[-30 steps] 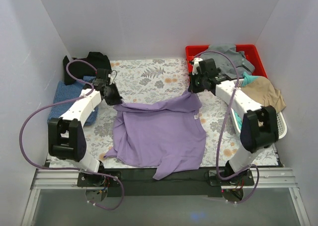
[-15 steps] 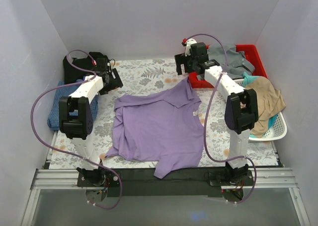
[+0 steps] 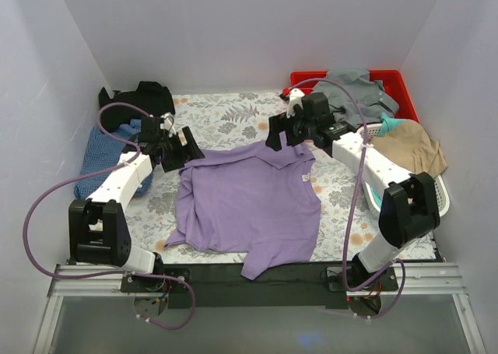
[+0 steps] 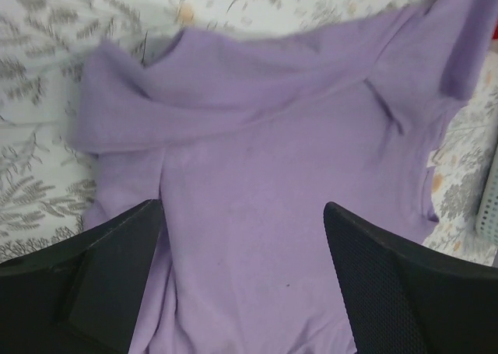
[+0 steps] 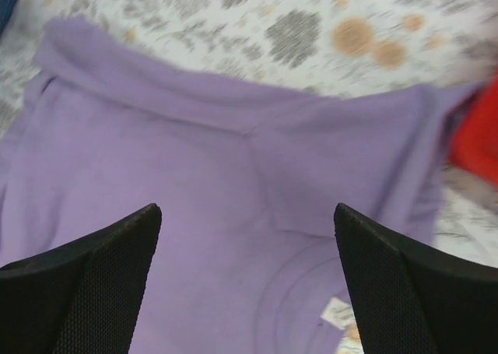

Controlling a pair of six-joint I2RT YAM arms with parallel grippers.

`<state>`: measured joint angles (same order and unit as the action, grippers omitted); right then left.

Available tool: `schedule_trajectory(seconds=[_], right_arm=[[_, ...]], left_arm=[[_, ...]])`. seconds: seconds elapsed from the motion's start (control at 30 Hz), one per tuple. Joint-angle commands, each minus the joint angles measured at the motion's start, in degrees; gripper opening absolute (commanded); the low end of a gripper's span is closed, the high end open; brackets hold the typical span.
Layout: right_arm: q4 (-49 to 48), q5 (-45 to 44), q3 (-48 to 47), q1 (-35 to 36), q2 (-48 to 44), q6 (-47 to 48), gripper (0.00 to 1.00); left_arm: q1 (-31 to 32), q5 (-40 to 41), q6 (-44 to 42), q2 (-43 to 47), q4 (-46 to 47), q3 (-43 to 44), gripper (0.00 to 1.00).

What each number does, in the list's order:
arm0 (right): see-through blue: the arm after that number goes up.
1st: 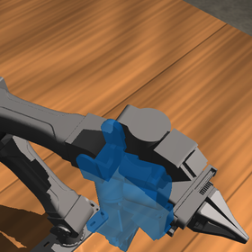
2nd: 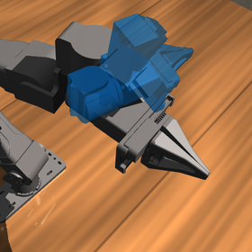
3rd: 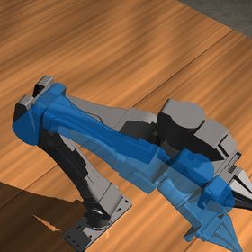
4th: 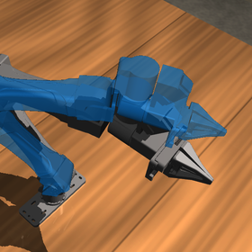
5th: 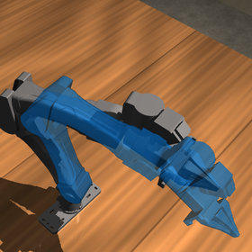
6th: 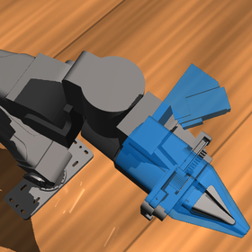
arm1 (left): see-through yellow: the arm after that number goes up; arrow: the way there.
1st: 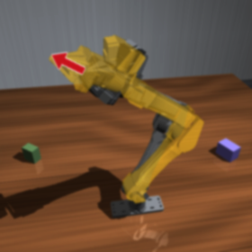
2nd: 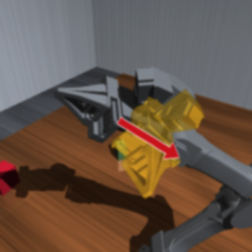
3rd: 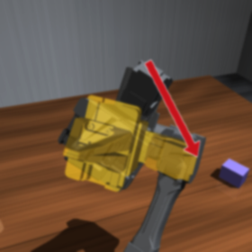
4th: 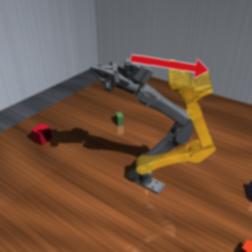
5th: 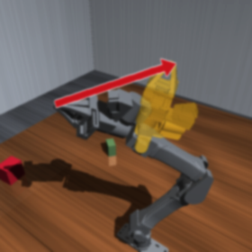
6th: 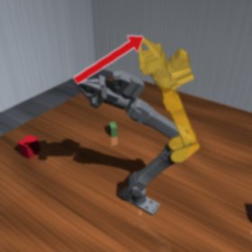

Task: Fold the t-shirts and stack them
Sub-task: Flatten the tshirt out

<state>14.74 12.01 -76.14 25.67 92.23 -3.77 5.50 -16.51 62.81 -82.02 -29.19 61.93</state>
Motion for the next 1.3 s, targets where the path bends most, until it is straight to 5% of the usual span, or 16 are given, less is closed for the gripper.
schedule_trajectory(seconds=[0.0, 0.27, 0.63, 0.97, 1.1, 1.17, 1.2, 1.27], right_arm=[[-3.7, 6.9, 3.6, 2.3, 1.8, -4.3, 0.96], [-5.0, 8.2, 3.4, 4.0, 6.0, -5.0, 0.95], [-6.2, 10.7, 5.2, 6.6, 8.3, -6.3, 0.94], [-6.7, 12.5, 6.4, 9.8, 9.9, -6.3, 0.93], [-6.7, 12.2, 6.5, 9.9, 9.6, -6.0, 0.93], [-6.7, 11.9, 6.6, 9.9, 9.6, -5.8, 0.93], [-6.7, 11.8, 6.8, 9.9, 9.7, -5.7, 0.92], [-6.7, 11.3, 7.0, 9.9, 9.6, -5.7, 0.92]], left_arm=[[-0.1, -3.4, 2.8, -1.2, 3.0, -7.2, 0.84], [-0.1, 4.3, 10.5, -2.1, 14.6, -13.3, 0.86], [-0.1, 22.5, 11.8, -2.4, 13.6, -11.7, 0.87], [-0.1, 22.1, 14.6, -6.6, 23.4, -14.0, 0.87], [-0.1, 20.5, 17.0, -9.5, 26.0, -14.6, 0.79], [-0.1, 20.6, 17.9, -10.0, 28.0, -15.3, 0.66], [-0.1, 20.6, 17.9, -10.2, 28.6, -15.3, 0.58], [-0.1, 20.9, 17.5, -10.3, 28.8, -15.4, 0.25]])
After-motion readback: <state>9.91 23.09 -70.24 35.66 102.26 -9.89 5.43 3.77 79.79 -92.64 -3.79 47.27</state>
